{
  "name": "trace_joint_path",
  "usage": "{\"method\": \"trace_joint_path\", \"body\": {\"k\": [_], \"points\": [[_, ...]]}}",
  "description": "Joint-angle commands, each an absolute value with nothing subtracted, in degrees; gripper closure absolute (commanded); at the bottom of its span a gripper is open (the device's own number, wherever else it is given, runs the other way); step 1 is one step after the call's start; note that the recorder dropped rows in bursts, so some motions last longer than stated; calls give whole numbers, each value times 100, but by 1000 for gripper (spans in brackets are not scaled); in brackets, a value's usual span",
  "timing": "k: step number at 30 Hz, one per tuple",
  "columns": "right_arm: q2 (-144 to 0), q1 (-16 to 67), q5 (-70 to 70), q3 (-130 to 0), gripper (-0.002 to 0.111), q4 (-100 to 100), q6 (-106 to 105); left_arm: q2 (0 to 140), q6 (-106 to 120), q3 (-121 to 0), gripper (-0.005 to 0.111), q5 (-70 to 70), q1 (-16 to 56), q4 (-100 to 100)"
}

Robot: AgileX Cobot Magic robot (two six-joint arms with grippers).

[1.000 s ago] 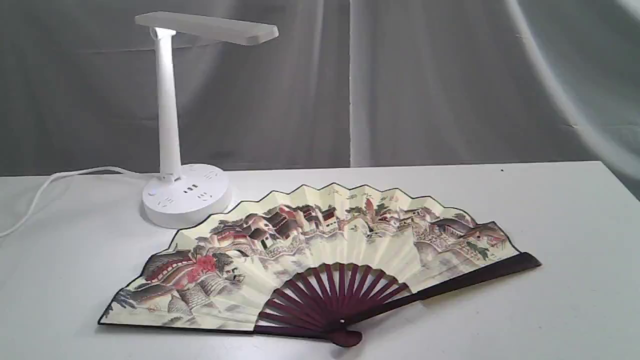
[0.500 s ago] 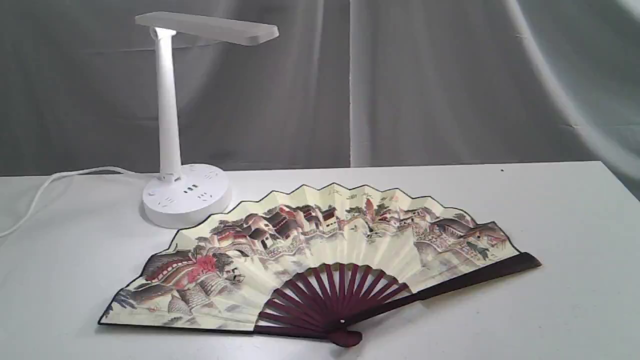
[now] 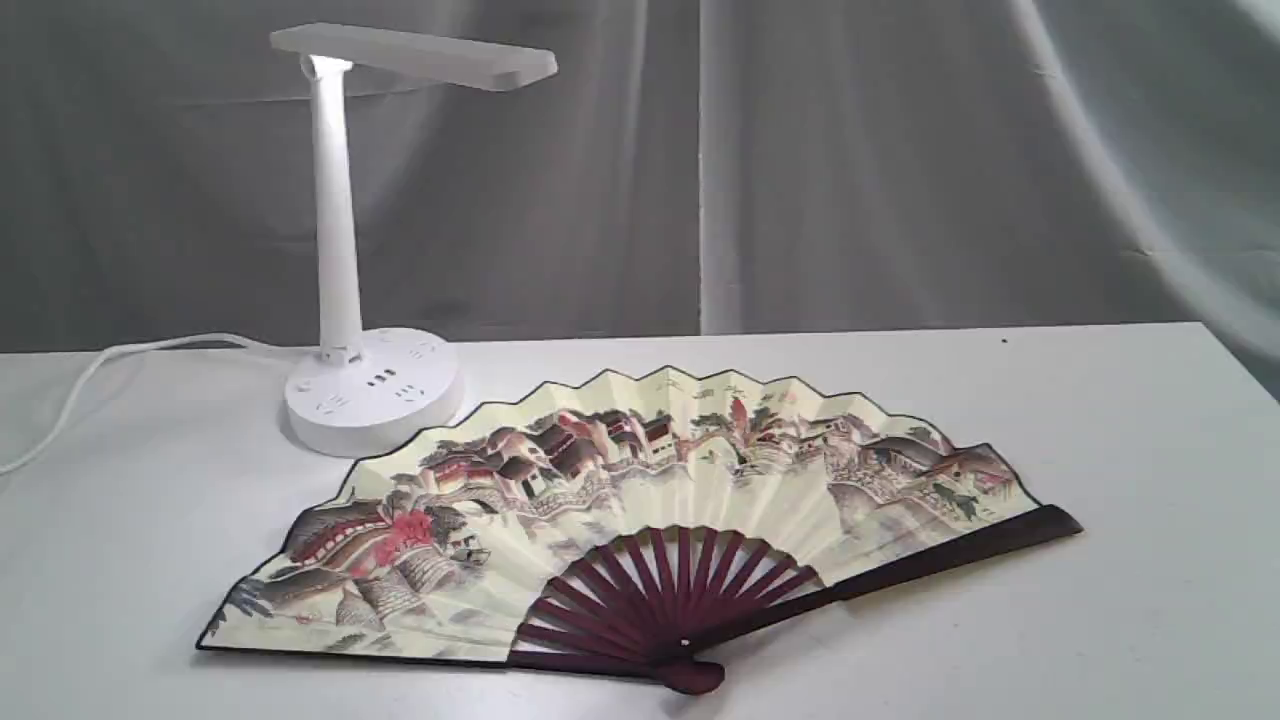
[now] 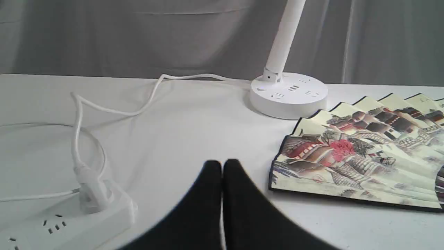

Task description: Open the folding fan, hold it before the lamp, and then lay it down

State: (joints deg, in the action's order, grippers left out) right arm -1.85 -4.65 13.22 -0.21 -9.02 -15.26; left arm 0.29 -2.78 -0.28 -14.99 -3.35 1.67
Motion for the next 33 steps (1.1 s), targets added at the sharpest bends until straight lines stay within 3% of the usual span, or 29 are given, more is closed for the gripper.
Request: {"method": "trace_joint_path", "body": {"k": [1, 33], "points": [[0, -182, 1693, 0, 108, -817, -1519, 0, -275, 0, 107, -1497, -333, 185], [0, -109, 2040, 0, 108, -1241, -1162, 0, -273, 0, 107, -1497, -333, 185]]}}
